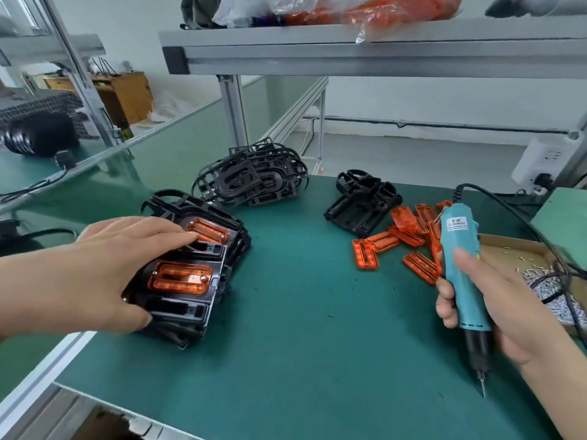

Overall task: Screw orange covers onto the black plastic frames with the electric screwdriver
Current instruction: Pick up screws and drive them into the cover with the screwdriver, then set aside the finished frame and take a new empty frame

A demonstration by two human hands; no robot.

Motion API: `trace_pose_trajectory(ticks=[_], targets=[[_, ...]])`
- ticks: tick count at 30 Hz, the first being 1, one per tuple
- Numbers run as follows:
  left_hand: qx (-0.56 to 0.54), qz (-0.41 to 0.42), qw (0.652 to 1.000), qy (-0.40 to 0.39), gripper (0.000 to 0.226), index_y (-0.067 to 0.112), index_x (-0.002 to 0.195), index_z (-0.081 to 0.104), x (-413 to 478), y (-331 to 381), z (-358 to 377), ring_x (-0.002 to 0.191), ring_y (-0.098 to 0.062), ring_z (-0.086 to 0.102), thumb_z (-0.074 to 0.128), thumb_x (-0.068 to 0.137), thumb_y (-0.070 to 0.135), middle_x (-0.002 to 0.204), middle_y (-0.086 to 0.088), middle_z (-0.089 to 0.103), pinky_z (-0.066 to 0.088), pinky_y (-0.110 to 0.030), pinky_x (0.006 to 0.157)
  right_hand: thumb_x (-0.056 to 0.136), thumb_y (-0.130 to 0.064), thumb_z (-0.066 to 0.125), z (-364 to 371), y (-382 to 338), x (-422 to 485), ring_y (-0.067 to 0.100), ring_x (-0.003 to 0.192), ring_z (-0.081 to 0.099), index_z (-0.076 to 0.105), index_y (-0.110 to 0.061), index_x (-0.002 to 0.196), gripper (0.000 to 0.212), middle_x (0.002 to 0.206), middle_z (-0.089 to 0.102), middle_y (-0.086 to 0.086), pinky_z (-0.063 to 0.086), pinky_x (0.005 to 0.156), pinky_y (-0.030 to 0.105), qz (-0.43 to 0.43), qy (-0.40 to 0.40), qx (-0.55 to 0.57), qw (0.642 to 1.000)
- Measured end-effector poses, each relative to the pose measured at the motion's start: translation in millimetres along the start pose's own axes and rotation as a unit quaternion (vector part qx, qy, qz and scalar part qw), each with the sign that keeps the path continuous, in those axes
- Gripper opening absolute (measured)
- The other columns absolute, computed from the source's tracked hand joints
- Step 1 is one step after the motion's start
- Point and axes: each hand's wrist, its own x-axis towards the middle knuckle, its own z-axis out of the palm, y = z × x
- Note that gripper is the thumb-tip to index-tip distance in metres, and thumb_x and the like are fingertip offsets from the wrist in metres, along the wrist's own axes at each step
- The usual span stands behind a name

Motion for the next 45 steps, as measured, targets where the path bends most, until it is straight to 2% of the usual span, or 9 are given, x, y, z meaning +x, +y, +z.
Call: trace_pose_trajectory(ticks=[4,9,13,21,30,35,38,41,45], targets=[[0.025,-0.005,0.999,-0.025,0.107,0.07,0.144,0.01,4,-8,8,0.135,0.028,-0.009,0.063,0.051,0.064,0.148,0.05,0.005,-0.018,-0.013,0.114,0.088,-0.052,0.071,0,0,-1,0.034,0.061,0.057,0.057,-0.009,0.128,0.06,0.079,0.055,0.018,0.052,0.05,0.037,0.003,-0.002,0.003,1.0],[0.048,-0.018,0.998,-0.018,0.104,0.067,0.147,0.019,9,-15,10,0.144,0.024,-0.012,0.061,0.052,0.056,0.152,0.051,0.008,-0.035,-0.019,0.11,0.086,-0.053,0.072,-2,0,0,0.034,0.062,0.058,0.057,-0.009,0.128,0.062,0.079,0.056,0.017,0.052,0.049,0.038,0.003,-0.009,0.001,1.0],[0.03,-0.01,0.999,-0.018,0.095,0.072,0.139,0.032,9,-14,11,0.149,0.02,-0.01,0.062,0.052,0.047,0.155,0.051,0.014,-0.03,-0.021,0.115,0.085,-0.057,0.078,-3,0,0,0.035,0.063,0.058,0.059,-0.012,0.128,0.065,0.081,0.057,0.018,0.053,0.051,0.038,0.006,-0.01,0.006,1.0],[0.029,0.005,1.0,0.005,0.097,0.078,0.137,0.028,6,-12,17,0.153,0.014,-0.009,0.065,0.051,0.05,0.161,0.047,0.006,-0.028,-0.021,0.117,0.07,-0.067,0.087,-3,1,0,0.035,0.063,0.058,0.06,-0.012,0.125,0.083,0.081,0.057,0.018,0.053,0.051,0.039,0.003,-0.01,0.006,1.0],[0.024,0.027,0.999,0.039,0.115,0.054,0.151,0.041,3,-1,15,0.158,0.001,0.008,0.07,0.042,0.079,0.168,0.028,0.023,-0.017,-0.024,0.123,0.079,-0.061,0.082,-3,1,0,0.035,0.064,0.059,0.059,-0.012,0.127,0.073,0.082,0.057,0.018,0.053,0.052,0.039,0.008,-0.012,0.008,1.0],[0.026,0.031,0.996,0.073,0.098,0.057,0.151,0.041,3,7,8,0.157,0.005,0.003,0.058,0.063,0.096,0.167,0.034,0.016,-0.02,-0.023,0.122,0.085,-0.058,0.078,-4,2,1,0.035,0.064,0.059,0.059,-0.013,0.127,0.065,0.082,0.058,0.018,0.054,0.051,0.039,0.006,-0.012,0.007,1.0],[-0.009,0.033,0.994,0.107,0.081,0.054,0.144,0.052,14,25,-3,0.149,0.016,0.015,0.043,0.075,0.095,0.155,0.038,0.034,-0.002,-0.023,0.125,0.092,-0.053,0.071,-5,4,2,0.035,0.063,0.059,0.058,-0.011,0.129,0.057,0.081,0.057,0.018,0.053,0.051,0.039,0.007,-0.011,0.009,1.0],[-0.051,0.011,0.991,0.119,0.065,0.043,0.135,0.062,39,50,-20,0.123,0.012,0.044,0.047,0.084,0.082,0.129,0.035,0.053,0.033,-0.016,0.104,0.092,-0.051,0.069,-5,5,3,0.035,0.062,0.058,0.058,-0.013,0.131,0.056,0.08,0.056,0.018,0.053,0.051,0.039,0.006,-0.011,0.011,1.0],[-0.087,-0.05,0.992,0.076,0.059,0.03,0.143,0.059,94,71,-41,0.127,-0.008,0.059,0.061,0.093,0.062,0.142,0.015,0.062,0.046,-0.031,0.106,0.091,-0.05,0.07,-4,5,2,0.035,0.063,0.058,0.059,-0.013,0.131,0.056,0.081,0.057,0.019,0.053,0.051,0.039,0.007,-0.007,0.014,1.0]])
